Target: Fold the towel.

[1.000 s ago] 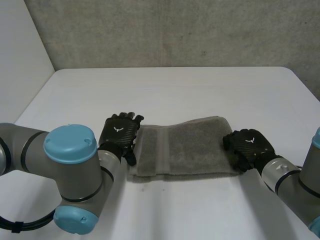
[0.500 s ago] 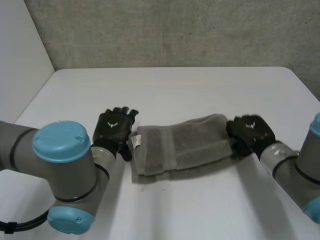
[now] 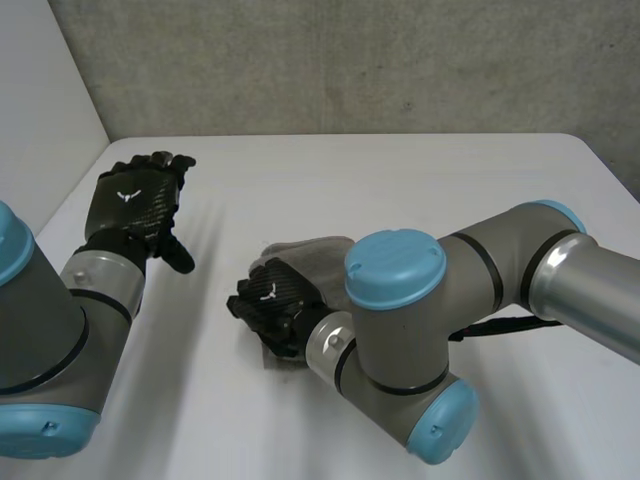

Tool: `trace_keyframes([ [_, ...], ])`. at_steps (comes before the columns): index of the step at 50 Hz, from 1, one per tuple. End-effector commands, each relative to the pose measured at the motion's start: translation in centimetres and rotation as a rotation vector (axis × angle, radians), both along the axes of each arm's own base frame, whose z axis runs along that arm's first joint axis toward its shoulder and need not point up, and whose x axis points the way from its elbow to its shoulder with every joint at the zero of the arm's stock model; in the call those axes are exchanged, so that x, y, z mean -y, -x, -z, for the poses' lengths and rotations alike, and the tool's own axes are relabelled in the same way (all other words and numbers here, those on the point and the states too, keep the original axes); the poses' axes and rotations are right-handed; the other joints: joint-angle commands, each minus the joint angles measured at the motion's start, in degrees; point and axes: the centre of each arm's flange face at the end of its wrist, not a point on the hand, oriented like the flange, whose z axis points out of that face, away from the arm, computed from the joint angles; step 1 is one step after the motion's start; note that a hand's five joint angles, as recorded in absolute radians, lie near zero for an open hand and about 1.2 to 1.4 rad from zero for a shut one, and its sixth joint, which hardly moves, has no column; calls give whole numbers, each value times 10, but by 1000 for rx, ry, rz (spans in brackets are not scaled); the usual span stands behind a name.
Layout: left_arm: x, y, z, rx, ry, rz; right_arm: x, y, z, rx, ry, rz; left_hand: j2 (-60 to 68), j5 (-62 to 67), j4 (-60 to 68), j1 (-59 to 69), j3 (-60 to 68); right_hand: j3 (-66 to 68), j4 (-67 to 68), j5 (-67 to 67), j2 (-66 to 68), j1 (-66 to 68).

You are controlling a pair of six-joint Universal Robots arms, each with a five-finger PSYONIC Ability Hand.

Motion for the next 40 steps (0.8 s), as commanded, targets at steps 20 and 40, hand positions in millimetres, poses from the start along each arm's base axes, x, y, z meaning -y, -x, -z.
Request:
trace_keyframes([
  [20,0,85,84,-93,-382,217,99,106,-28,306,-448,408,8,-13,7,1,9,-375,-387,-404,-374,-292],
  [40,-14,65,103,120,-438,108,110,94,8,104,-282,388,4,-17,4,-3,5,-375,-387,-404,-374,-292],
])
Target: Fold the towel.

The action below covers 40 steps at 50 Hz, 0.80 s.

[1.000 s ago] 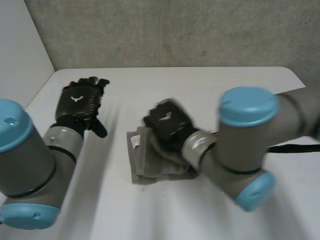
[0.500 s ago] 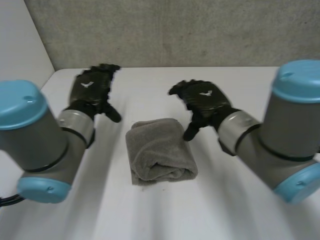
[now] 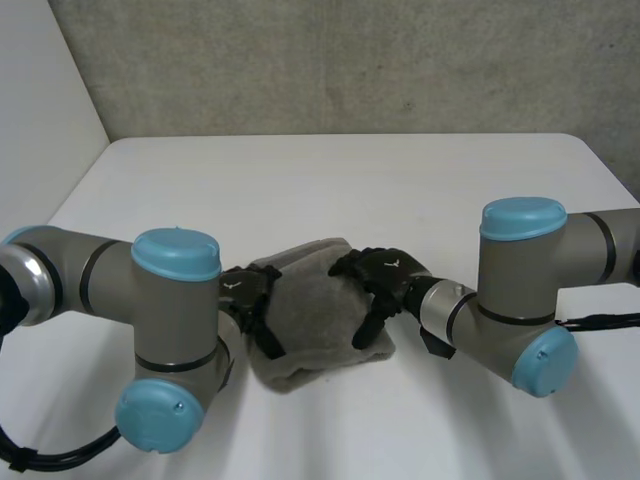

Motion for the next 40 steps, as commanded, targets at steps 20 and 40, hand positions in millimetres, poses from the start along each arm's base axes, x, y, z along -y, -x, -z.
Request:
trace_keyframes([
  [20,-23,-55,-229,-136,602,-124,-30,67,-213,95,613,434,6,-17,4,5,5,-24,-36,-39,-36,-27],
  [40,-31,-66,-234,-86,621,-177,-52,81,-236,126,667,465,5,-17,4,4,5,-24,-36,-39,-36,-27],
])
